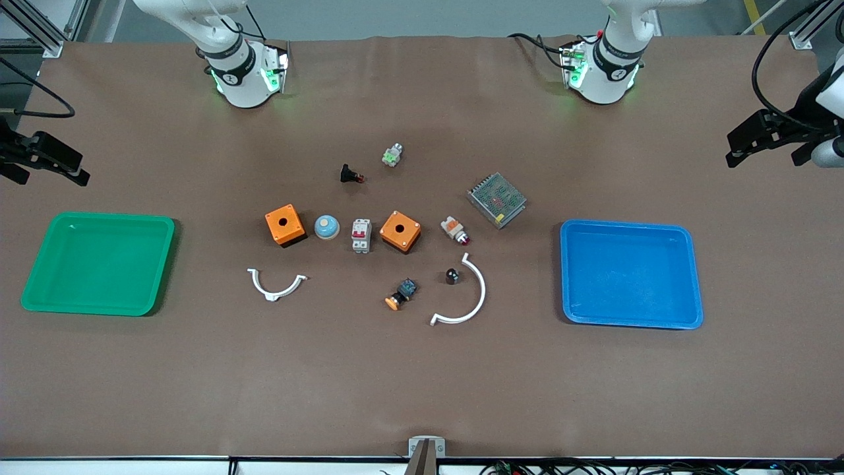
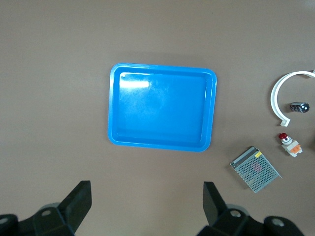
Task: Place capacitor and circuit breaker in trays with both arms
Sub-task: 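Reach the left gripper to the black capacitor while the right gripper reaches the breaker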
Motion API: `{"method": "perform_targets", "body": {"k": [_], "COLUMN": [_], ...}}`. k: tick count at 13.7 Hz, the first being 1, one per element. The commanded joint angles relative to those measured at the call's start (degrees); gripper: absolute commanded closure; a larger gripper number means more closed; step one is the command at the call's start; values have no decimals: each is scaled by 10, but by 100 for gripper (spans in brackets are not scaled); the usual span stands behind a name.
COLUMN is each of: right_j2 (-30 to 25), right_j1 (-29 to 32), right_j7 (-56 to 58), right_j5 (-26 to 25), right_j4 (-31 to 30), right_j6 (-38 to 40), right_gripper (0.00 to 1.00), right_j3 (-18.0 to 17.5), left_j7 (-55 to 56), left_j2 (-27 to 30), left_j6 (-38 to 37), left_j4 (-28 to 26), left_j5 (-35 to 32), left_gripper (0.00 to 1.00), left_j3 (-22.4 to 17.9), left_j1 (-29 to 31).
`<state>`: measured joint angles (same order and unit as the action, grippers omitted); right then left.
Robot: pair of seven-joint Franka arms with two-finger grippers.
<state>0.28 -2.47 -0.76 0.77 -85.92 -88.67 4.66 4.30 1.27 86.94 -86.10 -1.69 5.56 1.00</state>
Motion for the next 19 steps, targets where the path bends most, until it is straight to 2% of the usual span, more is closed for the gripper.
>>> {"method": "perform_targets", "body": {"k": [1,5,9,15,19], "right_j2": [7,7,7,7,7], "right_j1": [10,10,10,11,2], "right_j7": [5,2,3,7,7], "right_j5": [-8,-8,-8,-9,-6], "right_j4": [15,15,15,15,13], "right_j6": [5,5,6,9,12], "right_gripper": [0,0,0,0,0], "right_j3": [-8,-8,-8,-7,-13], "left_j7": [-13,-11,15,153,290], "left_j2": [1,-17,-68,-179,-289], "left_j6": [-8,-8,9,85,175], "left_j4": [3,3,1,4,51], "left_j5": [-9,-7,-2,4,1], "left_gripper": [0,0,0,0,0], "left_j3": [4,7,14,16,13], "left_j1": [5,-8,-72,-170,-241]}}
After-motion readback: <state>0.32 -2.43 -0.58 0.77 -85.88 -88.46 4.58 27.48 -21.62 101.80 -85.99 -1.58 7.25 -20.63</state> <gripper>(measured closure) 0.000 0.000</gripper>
